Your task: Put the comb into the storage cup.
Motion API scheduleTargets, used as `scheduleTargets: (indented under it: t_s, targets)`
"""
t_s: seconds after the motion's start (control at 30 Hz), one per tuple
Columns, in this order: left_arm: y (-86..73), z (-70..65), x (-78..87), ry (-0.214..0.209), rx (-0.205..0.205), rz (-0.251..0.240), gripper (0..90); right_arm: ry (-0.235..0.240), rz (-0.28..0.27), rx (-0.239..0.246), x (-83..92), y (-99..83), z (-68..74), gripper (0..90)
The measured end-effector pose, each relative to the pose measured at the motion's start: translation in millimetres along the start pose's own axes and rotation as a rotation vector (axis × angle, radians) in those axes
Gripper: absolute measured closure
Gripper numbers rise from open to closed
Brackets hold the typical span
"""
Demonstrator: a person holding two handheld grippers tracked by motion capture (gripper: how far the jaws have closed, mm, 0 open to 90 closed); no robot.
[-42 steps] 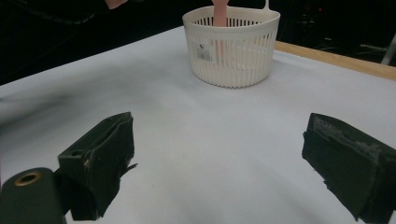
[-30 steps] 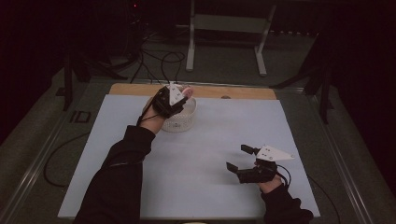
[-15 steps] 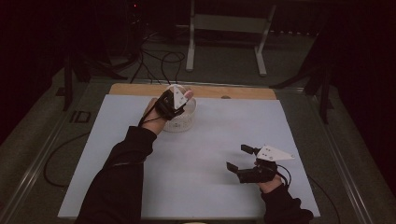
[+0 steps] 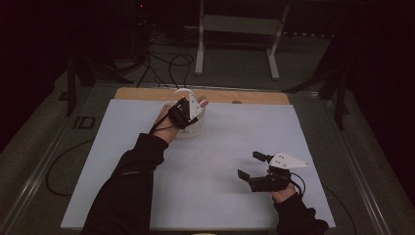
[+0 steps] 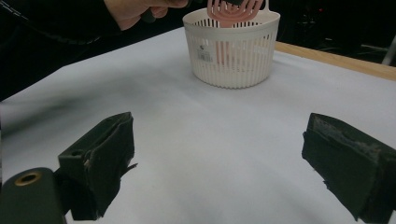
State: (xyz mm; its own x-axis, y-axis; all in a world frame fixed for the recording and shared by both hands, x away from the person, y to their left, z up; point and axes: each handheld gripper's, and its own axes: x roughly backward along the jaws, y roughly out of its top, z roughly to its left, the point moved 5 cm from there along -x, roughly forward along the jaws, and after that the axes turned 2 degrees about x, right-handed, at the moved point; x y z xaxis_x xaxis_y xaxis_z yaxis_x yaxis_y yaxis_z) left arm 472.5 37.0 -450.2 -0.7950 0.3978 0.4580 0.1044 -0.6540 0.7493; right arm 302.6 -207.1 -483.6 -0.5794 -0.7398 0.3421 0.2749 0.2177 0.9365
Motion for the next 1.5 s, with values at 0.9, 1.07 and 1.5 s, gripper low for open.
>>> scheduleTargets:
  t_s: [0.9,1.07,1.5]
  targets:
    - [3.0,-16.0,-6.5,-0.046,-0.065,0.028,61.8,-0.005,0.002,0.0,-0.3,-0.4,-0.7,9.0]
    - [2.3,-14.5,-6.3,-0.065,-0.042,0.033,60.8,-0.007,0.001,-0.003,-0.4,-0.5,-1.5,9.1]
    - [3.8,-10.6,-4.6,-0.101,0.014,0.058,40.9,-0.009,0.001,-0.006,-0.3,-0.4,-1.8,9.0]
